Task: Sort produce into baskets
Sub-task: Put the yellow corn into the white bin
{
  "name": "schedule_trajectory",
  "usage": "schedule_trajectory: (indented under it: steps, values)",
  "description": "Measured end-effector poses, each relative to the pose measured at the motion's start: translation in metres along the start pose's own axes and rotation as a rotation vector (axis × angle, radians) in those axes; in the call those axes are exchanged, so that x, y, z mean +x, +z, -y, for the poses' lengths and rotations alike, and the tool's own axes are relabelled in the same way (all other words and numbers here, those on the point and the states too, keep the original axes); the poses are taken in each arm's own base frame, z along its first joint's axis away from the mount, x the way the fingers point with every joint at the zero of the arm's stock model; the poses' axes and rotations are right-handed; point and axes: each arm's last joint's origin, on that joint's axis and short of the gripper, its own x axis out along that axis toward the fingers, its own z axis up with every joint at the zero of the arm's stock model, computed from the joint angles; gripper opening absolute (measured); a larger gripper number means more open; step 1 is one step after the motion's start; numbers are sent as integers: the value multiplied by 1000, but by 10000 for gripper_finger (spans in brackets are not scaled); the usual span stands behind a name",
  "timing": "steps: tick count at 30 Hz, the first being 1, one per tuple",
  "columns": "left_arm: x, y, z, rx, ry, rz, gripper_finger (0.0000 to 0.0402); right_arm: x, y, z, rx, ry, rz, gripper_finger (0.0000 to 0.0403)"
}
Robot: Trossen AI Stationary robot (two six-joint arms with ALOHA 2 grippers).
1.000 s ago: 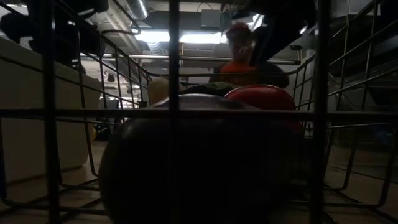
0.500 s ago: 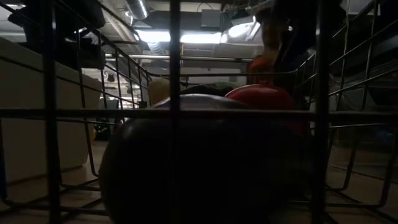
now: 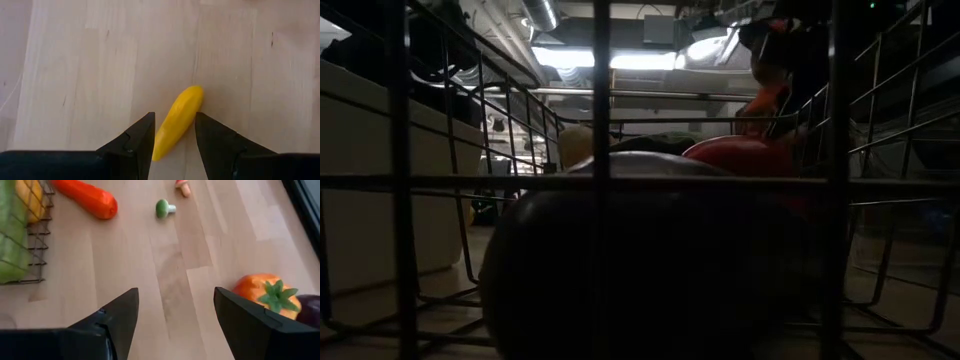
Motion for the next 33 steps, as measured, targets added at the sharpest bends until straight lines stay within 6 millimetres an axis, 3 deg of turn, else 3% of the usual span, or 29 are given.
schedule_trajectory:
  steps: [11, 23, 33]
  values:
    - [2, 0, 0, 63, 1, -8, 137, 8, -8, 6, 66, 22, 0, 257]
    - [20, 3, 3, 46, 3, -65, 135, 8, -6, 6, 66, 28, 16, 257]
    - [19, 4, 4, -82, 5, -70, 48, 9, -6, 6, 66, 28, 15, 257]
